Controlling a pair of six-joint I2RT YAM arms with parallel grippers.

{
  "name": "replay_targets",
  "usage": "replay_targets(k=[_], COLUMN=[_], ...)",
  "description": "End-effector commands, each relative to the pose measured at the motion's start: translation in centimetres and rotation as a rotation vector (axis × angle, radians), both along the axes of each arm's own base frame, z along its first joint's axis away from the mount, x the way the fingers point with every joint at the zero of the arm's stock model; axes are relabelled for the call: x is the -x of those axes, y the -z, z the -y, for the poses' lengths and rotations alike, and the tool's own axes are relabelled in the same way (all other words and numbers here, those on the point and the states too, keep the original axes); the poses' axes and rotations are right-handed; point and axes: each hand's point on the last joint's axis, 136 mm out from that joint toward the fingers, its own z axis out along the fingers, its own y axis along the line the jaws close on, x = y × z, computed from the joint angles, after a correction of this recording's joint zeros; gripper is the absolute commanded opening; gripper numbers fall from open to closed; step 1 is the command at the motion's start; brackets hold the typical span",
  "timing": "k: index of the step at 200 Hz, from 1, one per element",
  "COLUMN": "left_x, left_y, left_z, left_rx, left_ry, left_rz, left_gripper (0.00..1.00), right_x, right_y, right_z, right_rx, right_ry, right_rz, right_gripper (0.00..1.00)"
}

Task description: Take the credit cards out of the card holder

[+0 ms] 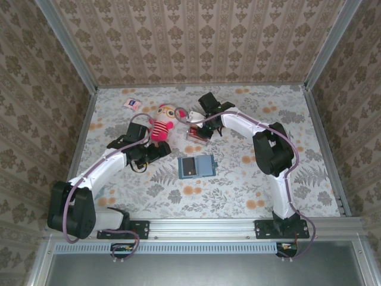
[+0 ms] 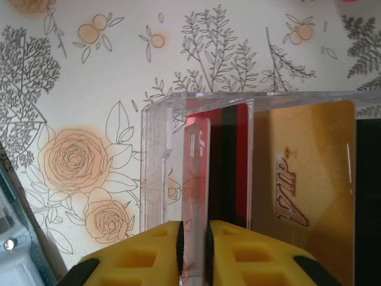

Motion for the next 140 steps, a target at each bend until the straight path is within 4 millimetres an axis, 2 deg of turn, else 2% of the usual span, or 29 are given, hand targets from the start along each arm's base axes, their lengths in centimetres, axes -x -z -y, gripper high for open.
replay_targets(k=[1, 29, 80, 94, 114, 140], left_x=[-0.4, -0.4, -0.1, 0.0, 0.3, 0.8], left_y=[-0.5, -0.6, -1.0, -1.0, -1.0, -0.8], left_z=[0.2, 0.3, 0.9, 1.2, 2.0, 3.1], left_rx=[0.018, 0.027, 0.067, 0.078, 0.095, 0.103], left_ry=[0.011, 0.010, 0.014, 0.017, 0.033, 0.052], left_rz=[0.016, 0.018, 0.029, 0.031, 0.030, 0.027], left_gripper=[1.00, 1.00, 1.00, 0.98, 0.96, 0.96], right_x=[-0.9, -1.1, -0.4, 0.5, 3.0, 5.8], right_y=[-3.0, -5.8, -11.5, -12.5, -13.2, -12.8], right_z=[-0.6, -0.7, 0.4, 1.0, 1.4, 2.6], right_rx=[-0.043, -0.104, -0.301, -0.358, -0.436, -0.515], right_ry=[0.054, 0.115, 0.364, 0.459, 0.537, 0.710], right_rz=[0.044, 0.071, 0.086, 0.051, -0.031, -0.166], right_gripper=[0.24, 0.26, 0.46, 0.47, 0.48, 0.59])
